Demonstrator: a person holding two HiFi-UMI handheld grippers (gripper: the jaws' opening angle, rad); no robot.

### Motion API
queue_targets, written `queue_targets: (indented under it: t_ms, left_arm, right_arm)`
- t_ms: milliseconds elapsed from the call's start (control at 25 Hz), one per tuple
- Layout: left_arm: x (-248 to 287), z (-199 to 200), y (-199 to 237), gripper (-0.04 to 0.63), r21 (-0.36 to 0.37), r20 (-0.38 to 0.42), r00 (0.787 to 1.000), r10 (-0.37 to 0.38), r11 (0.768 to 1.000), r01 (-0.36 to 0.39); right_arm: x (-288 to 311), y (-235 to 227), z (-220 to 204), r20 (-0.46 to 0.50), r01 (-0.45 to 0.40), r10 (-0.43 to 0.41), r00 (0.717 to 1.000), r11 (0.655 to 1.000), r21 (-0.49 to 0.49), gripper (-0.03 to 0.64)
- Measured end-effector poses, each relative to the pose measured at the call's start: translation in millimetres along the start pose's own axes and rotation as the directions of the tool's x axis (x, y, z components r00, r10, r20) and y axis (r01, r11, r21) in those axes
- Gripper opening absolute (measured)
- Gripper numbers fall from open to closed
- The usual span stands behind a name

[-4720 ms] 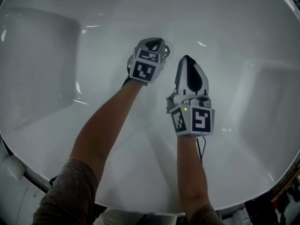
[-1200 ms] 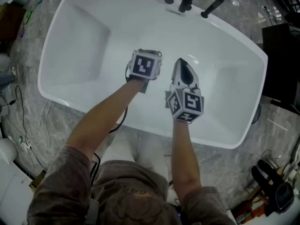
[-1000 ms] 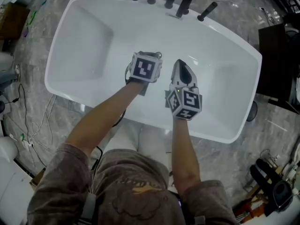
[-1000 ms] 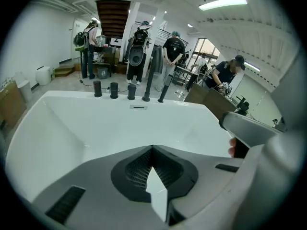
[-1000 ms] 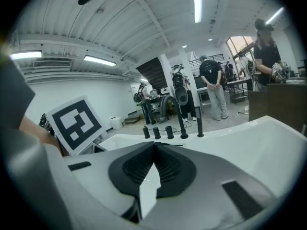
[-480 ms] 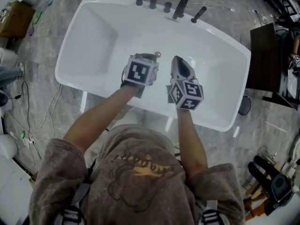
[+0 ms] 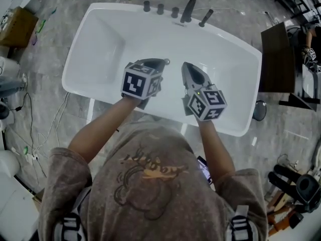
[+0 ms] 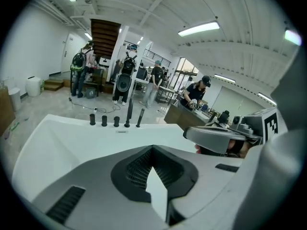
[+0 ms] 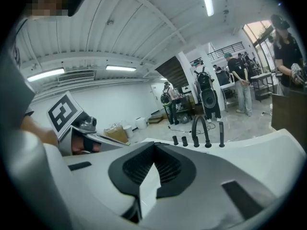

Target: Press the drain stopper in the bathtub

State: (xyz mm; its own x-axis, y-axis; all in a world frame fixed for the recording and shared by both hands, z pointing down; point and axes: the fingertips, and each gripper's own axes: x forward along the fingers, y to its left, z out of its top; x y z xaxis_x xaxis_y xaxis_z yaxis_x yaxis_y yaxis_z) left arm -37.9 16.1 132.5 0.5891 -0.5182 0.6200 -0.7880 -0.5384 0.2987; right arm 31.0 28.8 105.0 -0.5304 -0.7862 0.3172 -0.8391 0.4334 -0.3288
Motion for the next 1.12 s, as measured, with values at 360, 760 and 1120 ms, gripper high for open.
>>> queue_targets:
  t_ms: [360, 760, 1120]
  left_arm:
    - [-46.8, 24.3, -40.7, 0.002, 0.086, 0.128, 0.984, -0.125, 0.99, 0.114]
    - [-85.4, 39.8, -60.2, 0.0, 0.161, 0.277, 0.919, -0.28, 0.957, 0.243]
    - [-103.9, 61.1, -72.5, 0.0, 0.297, 0.39, 0.843, -0.37, 0.917, 0.265]
  right_arm:
    - [-32.3, 44.3, 31.8, 0.049, -0.124, 0.126, 0.991, 0.991, -0.046, 0.002]
    - [-58.2, 74.0, 52.0, 0.129, -0.213, 0.228, 0.965, 0.97, -0.119, 0.002]
    - [-59.8, 83.6, 60.0, 0.208, -0.294, 0.32, 0.924, 0.944, -0.147, 0.002]
